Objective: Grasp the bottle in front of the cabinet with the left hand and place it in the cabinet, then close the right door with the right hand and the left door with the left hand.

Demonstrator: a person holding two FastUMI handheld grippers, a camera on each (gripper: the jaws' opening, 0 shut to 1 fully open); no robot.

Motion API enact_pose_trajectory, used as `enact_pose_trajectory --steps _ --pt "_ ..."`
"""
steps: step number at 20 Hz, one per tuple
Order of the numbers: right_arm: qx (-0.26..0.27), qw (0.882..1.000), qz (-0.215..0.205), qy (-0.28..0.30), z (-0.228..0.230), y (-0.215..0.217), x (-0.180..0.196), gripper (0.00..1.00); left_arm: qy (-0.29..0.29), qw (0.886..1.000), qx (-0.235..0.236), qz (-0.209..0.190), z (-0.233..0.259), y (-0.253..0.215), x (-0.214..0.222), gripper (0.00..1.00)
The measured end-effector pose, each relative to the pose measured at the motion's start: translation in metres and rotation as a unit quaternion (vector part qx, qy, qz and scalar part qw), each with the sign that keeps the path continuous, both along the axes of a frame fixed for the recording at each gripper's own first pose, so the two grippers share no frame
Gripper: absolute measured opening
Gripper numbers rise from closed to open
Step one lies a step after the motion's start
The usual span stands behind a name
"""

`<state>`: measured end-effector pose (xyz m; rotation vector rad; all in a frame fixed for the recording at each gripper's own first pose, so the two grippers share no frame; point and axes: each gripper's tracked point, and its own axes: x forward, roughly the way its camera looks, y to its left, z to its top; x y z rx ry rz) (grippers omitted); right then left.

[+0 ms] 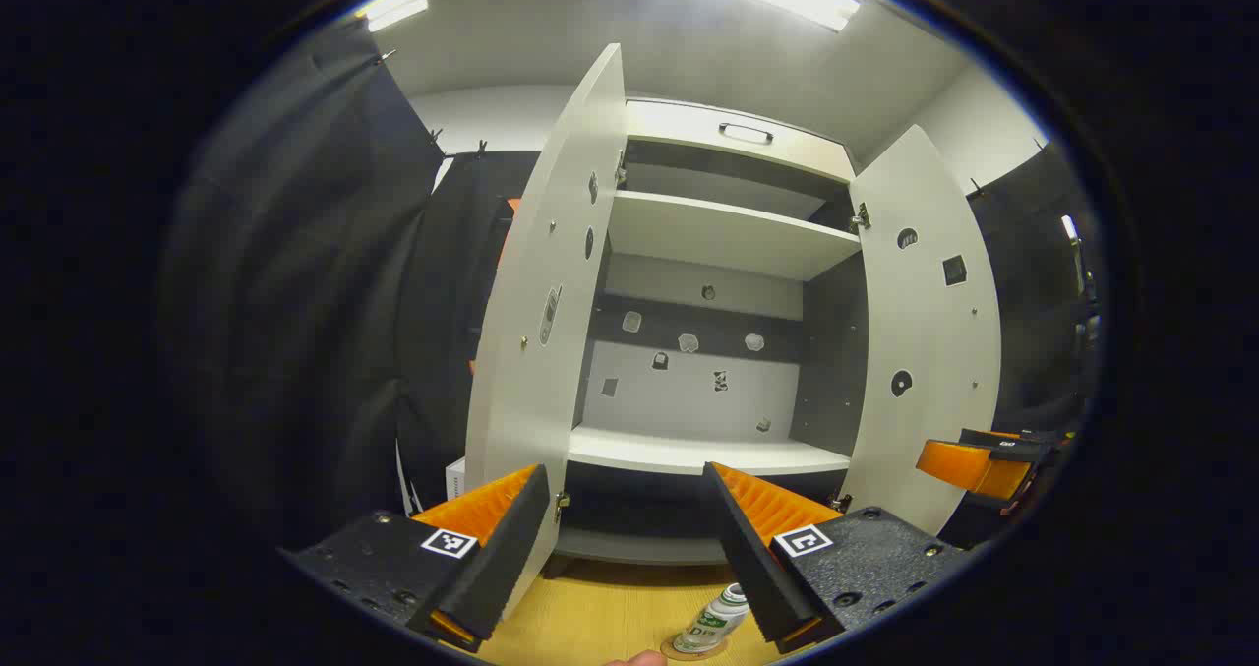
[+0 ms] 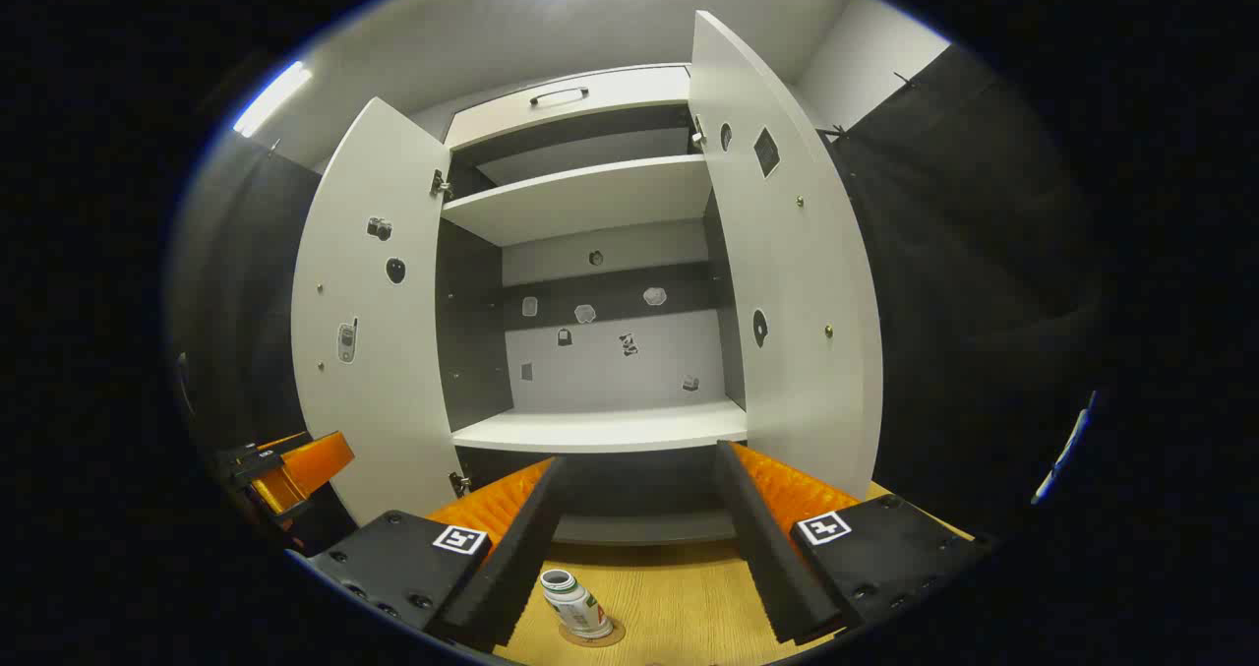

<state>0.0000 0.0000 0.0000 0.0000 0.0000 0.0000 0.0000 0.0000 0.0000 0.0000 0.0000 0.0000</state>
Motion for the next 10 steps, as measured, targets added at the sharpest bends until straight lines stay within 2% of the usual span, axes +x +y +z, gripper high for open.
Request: enact_pose_trajectory --steps 10 --pt "0.005 1.0 0.0 -0.006 0.0024 0.002 0.0013 0.98 -0.005 1.0 0.01 -0.002 0.0055 0.0017 0.0011 0.95"
